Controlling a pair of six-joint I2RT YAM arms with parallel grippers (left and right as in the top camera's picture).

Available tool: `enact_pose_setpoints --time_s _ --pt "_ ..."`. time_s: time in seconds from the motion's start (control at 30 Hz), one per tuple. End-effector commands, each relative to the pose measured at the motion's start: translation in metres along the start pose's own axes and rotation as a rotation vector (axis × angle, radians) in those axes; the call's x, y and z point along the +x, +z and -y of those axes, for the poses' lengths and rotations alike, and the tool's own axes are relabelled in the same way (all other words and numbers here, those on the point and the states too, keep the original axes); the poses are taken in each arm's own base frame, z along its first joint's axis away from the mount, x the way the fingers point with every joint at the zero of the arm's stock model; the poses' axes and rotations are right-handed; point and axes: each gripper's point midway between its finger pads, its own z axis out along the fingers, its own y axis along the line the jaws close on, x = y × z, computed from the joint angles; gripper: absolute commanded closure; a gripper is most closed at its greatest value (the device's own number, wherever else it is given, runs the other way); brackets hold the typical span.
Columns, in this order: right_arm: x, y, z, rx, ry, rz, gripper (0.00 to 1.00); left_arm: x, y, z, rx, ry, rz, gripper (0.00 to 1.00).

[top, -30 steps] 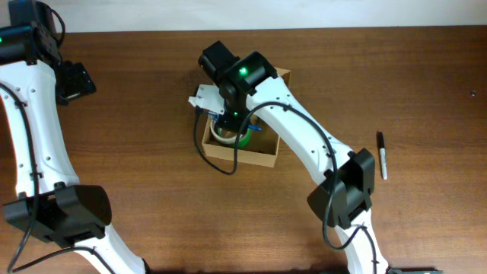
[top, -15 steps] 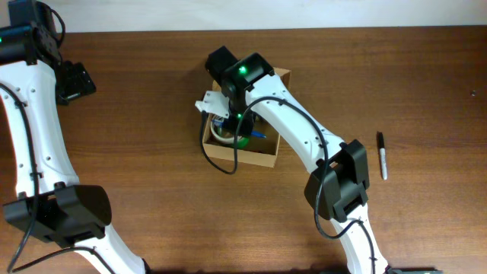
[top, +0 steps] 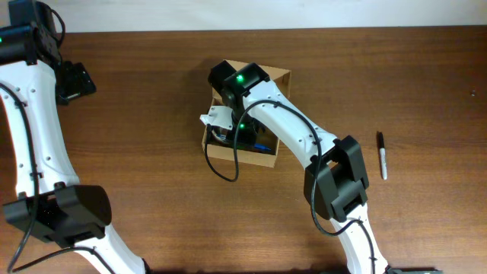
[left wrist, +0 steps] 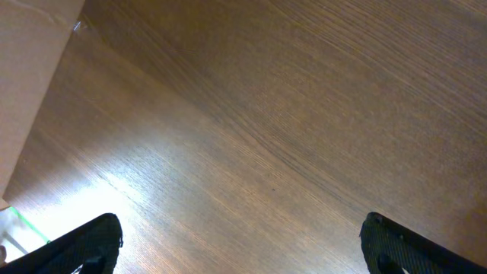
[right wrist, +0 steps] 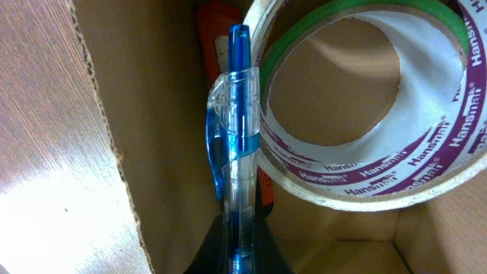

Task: Pack container
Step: 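Lower the blue pen into the box, release, and withdraw right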

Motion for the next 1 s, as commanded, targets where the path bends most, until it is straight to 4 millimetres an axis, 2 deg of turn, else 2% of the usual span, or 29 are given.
enact_pose_setpoints --time_s 0.0,0.33,0.37,0.43,0.6,0.67,0.77,0.87,0.97 --pt "-0.003 0.005 -0.009 -0.033 -0.016 0.002 0.96 0.001 0.003 -0.002 -0.004 -0.002 -0.008 0.00" --pt "-0.012 0.006 -0.025 -0.035 -0.058 -0.007 0.96 0.001 0.003 -0.002 -0.004 -0.002 -0.008 0.00" --pt "-0.012 0.006 -0.024 -0.029 -0.057 -0.010 0.86 0.001 0.003 -0.002 -0.004 -0.002 -0.008 0.00" --pt "-0.011 0.006 -0.022 -0.024 -0.055 -0.013 0.76 0.001 0.003 -0.002 -0.004 -0.002 -0.008 0.00" --pt "-0.007 -0.009 -0.011 0.032 -0.028 -0.004 0.66 0.001 0.003 -0.002 -0.004 -0.002 -0.008 0.00" --pt "-0.002 -0.025 -0.002 0.091 0.004 0.002 0.63 0.001 0.003 -0.002 -0.004 -0.002 -0.008 0.00" --pt "0.010 -0.064 0.014 0.196 0.079 0.049 0.59 0.001 0.003 -0.002 -0.004 -0.002 -0.008 0.00" --pt "0.034 -0.122 0.038 0.348 0.216 0.130 0.45 0.001 0.003 -0.002 -0.004 -0.002 -0.008 0.00" --pt "0.079 -0.185 0.061 0.483 0.389 0.230 0.44 0.001 0.003 -0.002 -0.004 -0.002 -0.008 0.00"
